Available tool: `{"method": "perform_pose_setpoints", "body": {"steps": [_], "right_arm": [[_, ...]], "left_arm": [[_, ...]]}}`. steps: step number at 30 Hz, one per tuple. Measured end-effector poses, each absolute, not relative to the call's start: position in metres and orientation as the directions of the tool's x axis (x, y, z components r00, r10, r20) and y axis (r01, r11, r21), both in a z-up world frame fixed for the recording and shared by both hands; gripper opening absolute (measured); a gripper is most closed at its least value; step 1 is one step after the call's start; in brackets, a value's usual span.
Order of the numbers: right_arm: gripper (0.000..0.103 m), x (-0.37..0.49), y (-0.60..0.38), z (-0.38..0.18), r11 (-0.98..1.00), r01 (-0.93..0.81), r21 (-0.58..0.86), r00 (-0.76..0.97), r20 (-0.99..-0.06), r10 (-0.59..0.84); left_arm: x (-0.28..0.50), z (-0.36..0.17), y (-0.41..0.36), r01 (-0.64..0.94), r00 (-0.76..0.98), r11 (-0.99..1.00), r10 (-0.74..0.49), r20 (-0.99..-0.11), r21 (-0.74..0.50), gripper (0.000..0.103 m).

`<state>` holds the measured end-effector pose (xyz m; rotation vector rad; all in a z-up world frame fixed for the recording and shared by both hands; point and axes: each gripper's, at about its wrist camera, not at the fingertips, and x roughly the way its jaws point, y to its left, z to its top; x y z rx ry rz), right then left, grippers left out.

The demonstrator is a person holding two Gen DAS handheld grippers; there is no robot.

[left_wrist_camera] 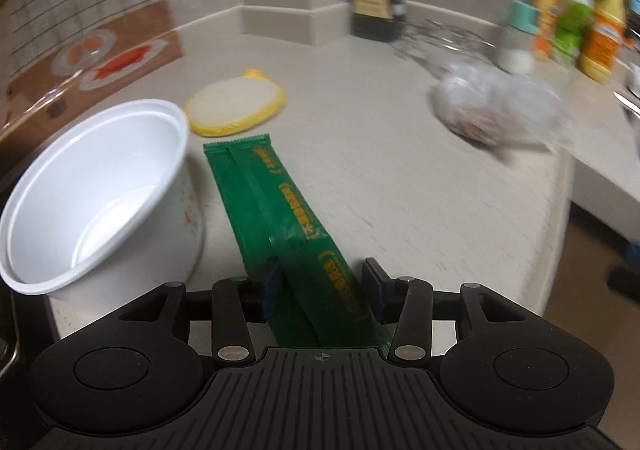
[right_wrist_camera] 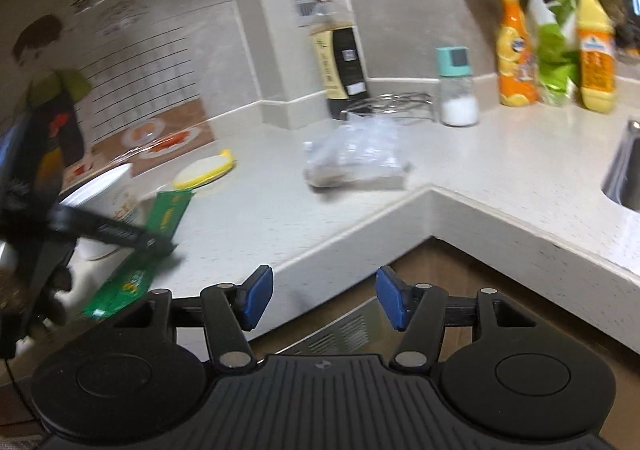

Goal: Collect trash
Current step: 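Pass the green wrapper from the right tool into the left tool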

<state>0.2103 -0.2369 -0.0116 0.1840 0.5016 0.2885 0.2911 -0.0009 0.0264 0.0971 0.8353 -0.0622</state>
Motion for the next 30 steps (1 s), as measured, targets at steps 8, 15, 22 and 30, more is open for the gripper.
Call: {"method": "perform_pose_setpoints", "body": {"steps": [8,15,22,30], "right_arm": [[0.062,0.209,-0.247,-0.016,0.947,-0.200,0.253,0.843,-0.448,0.298],[0.063,0.207,-0.240,-0.019,0.950,-0.212,0.229,0.842,-0.451,0.297],[0.068,0.202,-0.247,-0.024,0.973,-0.166,0.162,0.869,-0.442,0.222],[0.070,0.202,-0.237,-0.026,0.987,-0.149,0.054,0.897,-0.412,0.158]], "left_arm": [[0.266,0.034,0.003,0.199,0.649,0.975,-0.052,-0.759,0.103,0.049],[0.297,0.029,0.003,0.157,0.691,0.982,-0.032,-0.722,0.107,0.049],[0.306,0.023,0.007,0.160,0.714,0.983,-0.056,-0.698,0.086,0.050],[0.283,0.022,0.019,0.161,0.696,0.987,-0.101,-0.711,0.018,0.049]]}}
